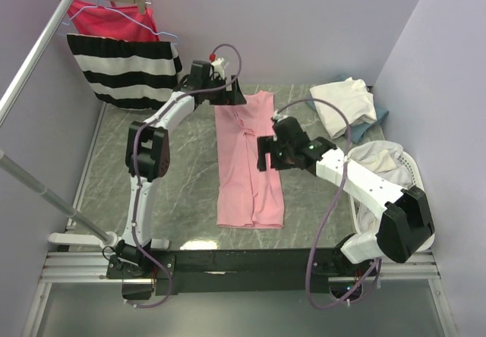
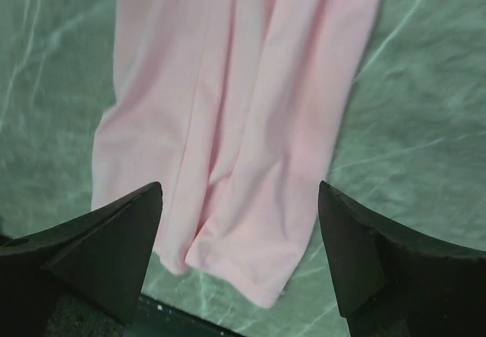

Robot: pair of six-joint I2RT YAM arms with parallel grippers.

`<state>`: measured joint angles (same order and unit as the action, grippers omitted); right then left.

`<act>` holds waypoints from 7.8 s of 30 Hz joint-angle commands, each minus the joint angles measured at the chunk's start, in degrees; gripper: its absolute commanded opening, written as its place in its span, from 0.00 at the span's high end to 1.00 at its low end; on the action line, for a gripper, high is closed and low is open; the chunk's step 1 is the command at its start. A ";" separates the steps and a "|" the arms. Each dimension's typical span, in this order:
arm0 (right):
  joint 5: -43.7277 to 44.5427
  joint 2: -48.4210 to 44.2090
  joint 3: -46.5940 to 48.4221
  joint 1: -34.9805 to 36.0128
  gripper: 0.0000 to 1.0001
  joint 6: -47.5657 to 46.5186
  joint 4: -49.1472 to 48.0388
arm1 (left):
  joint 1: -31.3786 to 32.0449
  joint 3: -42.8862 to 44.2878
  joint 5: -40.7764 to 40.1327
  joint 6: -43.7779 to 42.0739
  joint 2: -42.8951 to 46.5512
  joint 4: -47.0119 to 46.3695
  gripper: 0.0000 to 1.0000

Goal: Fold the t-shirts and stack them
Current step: Rotate the tshirt 90 degrees, then grab the bottom of the folded rectangular tshirt with both arms, then fold the folded rectangular tshirt in 1/3 of the way

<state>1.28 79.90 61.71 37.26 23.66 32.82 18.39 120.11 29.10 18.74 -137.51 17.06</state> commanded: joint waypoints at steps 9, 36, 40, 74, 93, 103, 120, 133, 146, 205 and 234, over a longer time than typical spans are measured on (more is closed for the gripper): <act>-1.01 12.72 10.00 -10.09 0.11 -2.66 -6.19 | 2.09 -27.11 -1.42 0.50 14.46 -1.49 0.02; -12.88 25.39 0.52 -10.27 0.12 -0.28 -10.41 | 3.23 -30.73 -22.42 -5.82 14.90 4.65 0.02; -7.46 24.87 -0.89 -10.36 0.12 0.51 -9.45 | 3.05 -32.05 -22.51 -5.82 16.22 3.86 0.02; -24.30 -13.36 -29.62 -10.27 0.28 4.72 -17.17 | 12.63 -81.96 -28.14 19.49 73.96 2.62 0.01; -20.79 -3.96 -31.83 -0.52 0.29 11.40 -23.67 | 20.28 -97.26 -24.53 31.00 82.23 -1.06 0.12; -20.53 0.52 -32.27 1.33 0.38 14.57 -27.19 | 22.21 -99.55 -25.85 32.50 77.67 -7.65 0.39; -21.57 -5.53 -34.99 2.03 1.00 14.57 -26.76 | 23.97 -98.05 -24.71 32.75 78.88 -3.63 0.99; -21.58 -17.58 -32.20 7.39 1.00 14.23 -19.12 | 31.27 -94.46 -27.86 39.19 86.37 6.49 0.99; -15.16 -9.15 -15.93 1.08 1.00 4.29 -15.15 | 28.64 -73.55 -42.29 28.81 70.11 6.06 0.99; -26.86 33.12 16.24 -15.28 0.41 -1.16 -17.71 | 4.02 -50.33 -1.06 8.33 27.04 -18.91 0.05; -19.83 13.36 0.88 -18.09 0.35 -4.59 -19.90 | 2.88 -68.51 -19.88 8.24 46.01 -14.23 0.01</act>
<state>-21.39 95.37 66.08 20.82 20.23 9.85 21.39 59.75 5.58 24.91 -93.19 2.76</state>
